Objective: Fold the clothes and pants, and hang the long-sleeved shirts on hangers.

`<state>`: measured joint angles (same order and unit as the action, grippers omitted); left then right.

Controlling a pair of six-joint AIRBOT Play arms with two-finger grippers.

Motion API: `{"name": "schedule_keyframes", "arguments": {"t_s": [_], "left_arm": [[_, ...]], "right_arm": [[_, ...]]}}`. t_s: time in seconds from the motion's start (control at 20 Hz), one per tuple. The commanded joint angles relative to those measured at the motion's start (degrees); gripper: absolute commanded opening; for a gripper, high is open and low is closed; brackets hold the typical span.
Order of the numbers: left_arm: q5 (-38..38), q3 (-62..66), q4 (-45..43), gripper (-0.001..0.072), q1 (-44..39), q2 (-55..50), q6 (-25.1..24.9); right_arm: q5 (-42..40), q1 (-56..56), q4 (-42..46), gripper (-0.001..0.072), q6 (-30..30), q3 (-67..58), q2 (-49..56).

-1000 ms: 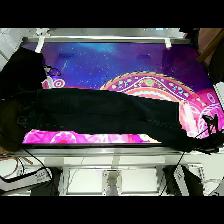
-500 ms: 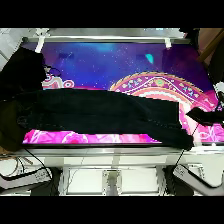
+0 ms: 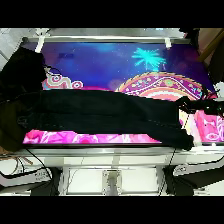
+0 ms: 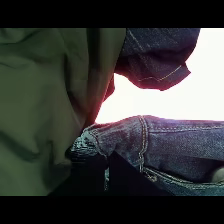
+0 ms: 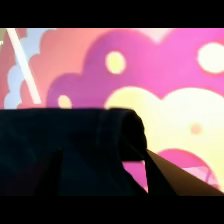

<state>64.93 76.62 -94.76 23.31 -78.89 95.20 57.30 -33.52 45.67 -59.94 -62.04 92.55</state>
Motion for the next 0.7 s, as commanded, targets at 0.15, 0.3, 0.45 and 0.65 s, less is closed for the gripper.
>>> {"name": "schedule_keyframes", "arguments": {"t_s": [0.15, 0.3, 0.45, 0.65], "left_arm": [[-0.79, 0.02, 0.74, 0.0025, -0.04, -0.07, 0.0], [-7.19, 0.17, 6.05, 0.0025, -0.07, 0.55, 0.0], [-18.12, 0.17, 12.61, 0.0026, -0.09, 0.87, 0.0], [-27.54, 0.17, 13.84, 0.0025, -1.6, -1.68, 1.6]], "right_arm": [[1.03, 3.32, 2.89, 0.0031, 0.76, -5.97, 1.44], [1.22, 2.78, 2.84, 0.0031, 0.46, -12.04, -0.37], [-1.25, 2.8, 3.02, 0.003, -1.29, -19.28, -1.09], [-9.29, 2.95, 3.02, 0.003, -6.58, -20.65, -0.09]]}}
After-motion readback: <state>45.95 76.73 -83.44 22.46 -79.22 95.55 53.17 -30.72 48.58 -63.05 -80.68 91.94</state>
